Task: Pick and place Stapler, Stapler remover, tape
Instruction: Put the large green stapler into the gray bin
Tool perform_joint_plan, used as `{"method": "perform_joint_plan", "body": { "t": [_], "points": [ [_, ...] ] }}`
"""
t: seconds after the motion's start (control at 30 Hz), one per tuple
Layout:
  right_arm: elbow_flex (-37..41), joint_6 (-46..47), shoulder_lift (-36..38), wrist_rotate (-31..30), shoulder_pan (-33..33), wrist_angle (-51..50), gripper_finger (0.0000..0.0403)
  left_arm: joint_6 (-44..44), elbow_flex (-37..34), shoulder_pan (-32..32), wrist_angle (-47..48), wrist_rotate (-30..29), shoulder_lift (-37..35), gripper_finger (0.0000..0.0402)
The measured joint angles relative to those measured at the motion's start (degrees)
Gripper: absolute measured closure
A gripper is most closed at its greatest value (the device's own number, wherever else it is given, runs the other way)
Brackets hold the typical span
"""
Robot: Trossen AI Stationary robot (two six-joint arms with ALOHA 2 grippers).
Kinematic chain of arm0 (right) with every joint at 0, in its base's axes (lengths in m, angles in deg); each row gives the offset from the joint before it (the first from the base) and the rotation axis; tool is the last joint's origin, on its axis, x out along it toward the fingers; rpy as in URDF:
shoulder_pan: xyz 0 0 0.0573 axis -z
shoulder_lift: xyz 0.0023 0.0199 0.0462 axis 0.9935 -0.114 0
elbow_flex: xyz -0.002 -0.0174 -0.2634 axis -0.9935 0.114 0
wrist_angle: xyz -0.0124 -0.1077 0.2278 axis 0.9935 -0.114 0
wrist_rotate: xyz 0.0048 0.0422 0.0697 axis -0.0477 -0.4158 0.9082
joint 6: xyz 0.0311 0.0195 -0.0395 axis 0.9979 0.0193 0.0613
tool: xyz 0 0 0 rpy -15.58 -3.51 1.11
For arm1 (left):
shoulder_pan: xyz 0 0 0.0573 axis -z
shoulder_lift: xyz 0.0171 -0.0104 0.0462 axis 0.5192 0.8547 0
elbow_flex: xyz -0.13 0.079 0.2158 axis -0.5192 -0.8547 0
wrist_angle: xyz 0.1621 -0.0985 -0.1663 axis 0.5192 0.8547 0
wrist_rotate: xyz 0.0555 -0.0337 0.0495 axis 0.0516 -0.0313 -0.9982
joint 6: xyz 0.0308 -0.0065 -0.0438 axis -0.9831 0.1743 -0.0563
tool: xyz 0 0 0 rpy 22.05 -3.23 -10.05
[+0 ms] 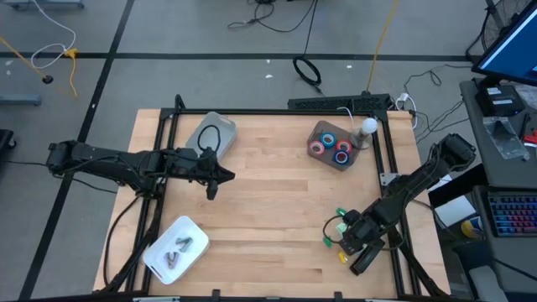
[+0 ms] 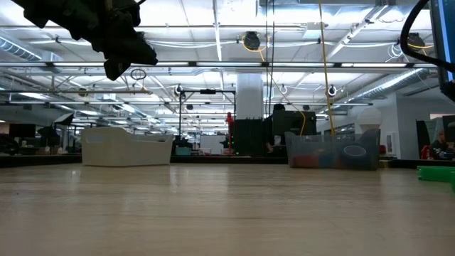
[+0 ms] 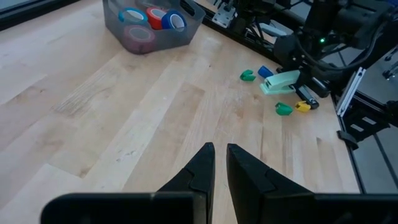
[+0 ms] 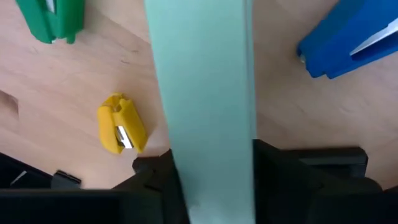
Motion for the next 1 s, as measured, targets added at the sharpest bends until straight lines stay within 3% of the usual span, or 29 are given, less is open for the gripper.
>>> {"method": "perform_joint_plan", "body": {
  "t": [0.23, 0.77, 1.0],
  "points": [
    [0.0, -3.54, 0.03, 0.02, 0.0, -0.21, 0.0288, 0.08, 0.0, 0.0, 0.02, 0.0, 0.0, 0.036],
    [-0.09, -7.29, 4.77, -0.08, 0.58, -0.15, 0.0288, 0.12, 0.0, 0.0, -4.6, 0.12, 0.0, 0.036],
    [-3.33, -15.85, 6.41, -0.33, 4.65, -0.51, 0.0288, -2.69, 0.0, 0.16, -5.01, 0.34, 0.0, 0.036]
  ]
}}
